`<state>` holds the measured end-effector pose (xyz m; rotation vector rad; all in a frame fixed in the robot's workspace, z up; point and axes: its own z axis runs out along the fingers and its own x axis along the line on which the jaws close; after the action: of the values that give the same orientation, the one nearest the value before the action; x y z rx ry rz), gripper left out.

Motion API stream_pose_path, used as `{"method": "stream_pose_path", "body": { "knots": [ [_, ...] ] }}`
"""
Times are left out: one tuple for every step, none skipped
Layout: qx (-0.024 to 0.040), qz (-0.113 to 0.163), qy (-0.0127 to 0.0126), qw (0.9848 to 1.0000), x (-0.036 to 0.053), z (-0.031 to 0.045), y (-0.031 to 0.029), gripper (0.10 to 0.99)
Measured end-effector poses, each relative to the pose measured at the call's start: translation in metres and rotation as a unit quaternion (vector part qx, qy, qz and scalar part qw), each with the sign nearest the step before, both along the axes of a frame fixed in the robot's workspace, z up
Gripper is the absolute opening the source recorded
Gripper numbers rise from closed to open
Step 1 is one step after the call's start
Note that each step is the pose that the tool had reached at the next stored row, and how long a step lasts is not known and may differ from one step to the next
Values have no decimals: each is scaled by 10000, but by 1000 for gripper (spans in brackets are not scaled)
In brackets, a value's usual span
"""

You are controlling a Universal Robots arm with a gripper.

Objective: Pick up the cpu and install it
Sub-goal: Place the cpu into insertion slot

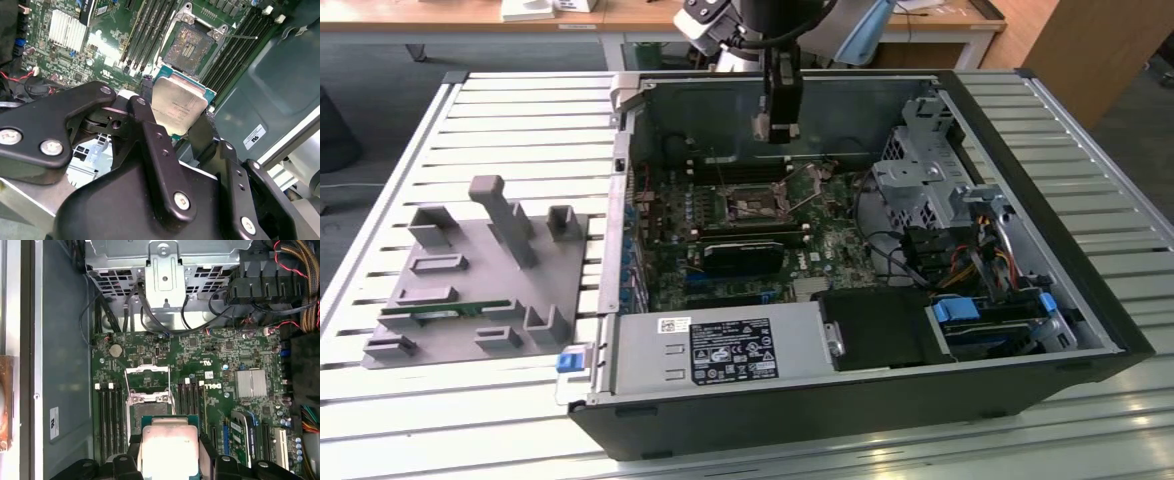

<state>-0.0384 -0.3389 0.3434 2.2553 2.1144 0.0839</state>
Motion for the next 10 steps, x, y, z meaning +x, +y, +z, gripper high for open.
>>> {"method": "stream_pose_path", "body": {
  "knots": [
    [-1,0,1,10000,0,-2,0,537],
    [-3,1,1,10000,0,-4,0,537],
    [-5,1,0,10000,0,-7,0,537],
    [-7,1,0,10000,0,-9,0,537],
    [-11,1,-1,10000,0,-11,0,537],
    [-17,1,0,10000,0,-14,0,537],
    [-21,1,0,10000,0,-17,0,537],
    [-24,1,0,10000,0,-20,0,537],
    [-25,1,0,10000,0,-22,0,537],
    [-26,3,0,10000,0,-25,0,537]
  ]
}}
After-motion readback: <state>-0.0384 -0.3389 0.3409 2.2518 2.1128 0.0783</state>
